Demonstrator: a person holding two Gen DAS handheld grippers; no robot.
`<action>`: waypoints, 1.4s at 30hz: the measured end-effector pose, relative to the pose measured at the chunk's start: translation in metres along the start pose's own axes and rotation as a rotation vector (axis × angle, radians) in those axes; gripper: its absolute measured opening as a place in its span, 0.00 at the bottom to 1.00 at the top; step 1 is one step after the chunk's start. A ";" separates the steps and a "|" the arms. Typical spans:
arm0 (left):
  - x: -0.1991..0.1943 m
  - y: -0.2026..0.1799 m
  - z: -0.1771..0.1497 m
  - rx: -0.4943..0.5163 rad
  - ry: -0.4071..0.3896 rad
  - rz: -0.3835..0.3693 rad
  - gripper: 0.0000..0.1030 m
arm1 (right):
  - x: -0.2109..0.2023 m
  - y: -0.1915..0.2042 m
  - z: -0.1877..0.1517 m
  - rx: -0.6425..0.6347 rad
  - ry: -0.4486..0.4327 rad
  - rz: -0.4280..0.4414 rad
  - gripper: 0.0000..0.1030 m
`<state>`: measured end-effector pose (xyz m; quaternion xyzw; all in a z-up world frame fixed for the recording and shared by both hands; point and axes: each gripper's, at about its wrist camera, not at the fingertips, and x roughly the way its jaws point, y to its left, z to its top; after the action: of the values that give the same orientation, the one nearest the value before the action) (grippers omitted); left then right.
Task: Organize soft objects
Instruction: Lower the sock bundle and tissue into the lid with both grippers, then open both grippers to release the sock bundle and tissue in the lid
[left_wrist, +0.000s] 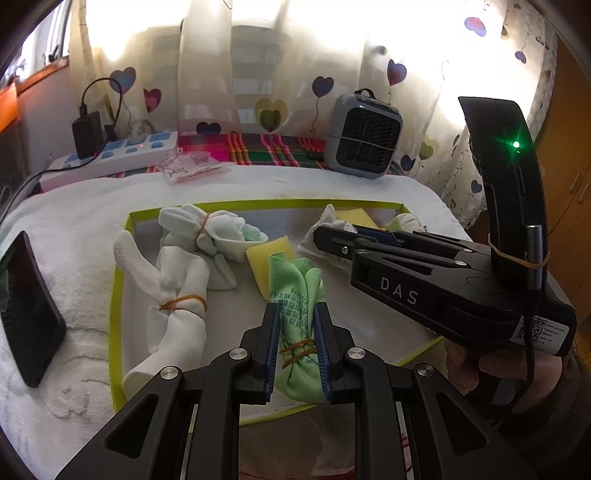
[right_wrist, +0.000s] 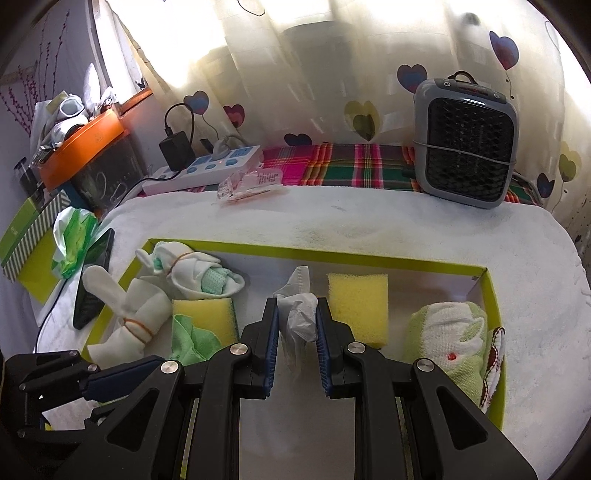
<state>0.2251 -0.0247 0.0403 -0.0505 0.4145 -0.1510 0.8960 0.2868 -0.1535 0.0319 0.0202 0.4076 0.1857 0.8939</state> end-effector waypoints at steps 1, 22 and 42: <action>0.000 0.000 0.000 0.000 0.001 0.004 0.17 | 0.001 0.000 0.000 -0.003 -0.002 -0.005 0.19; 0.003 0.003 -0.001 -0.007 0.009 0.030 0.33 | -0.003 0.006 -0.001 -0.019 -0.033 0.007 0.40; -0.010 0.004 -0.003 -0.021 -0.011 0.070 0.40 | -0.019 0.010 -0.007 -0.002 -0.062 0.032 0.46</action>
<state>0.2178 -0.0174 0.0442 -0.0460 0.4128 -0.1150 0.9024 0.2669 -0.1521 0.0425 0.0317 0.3791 0.1996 0.9030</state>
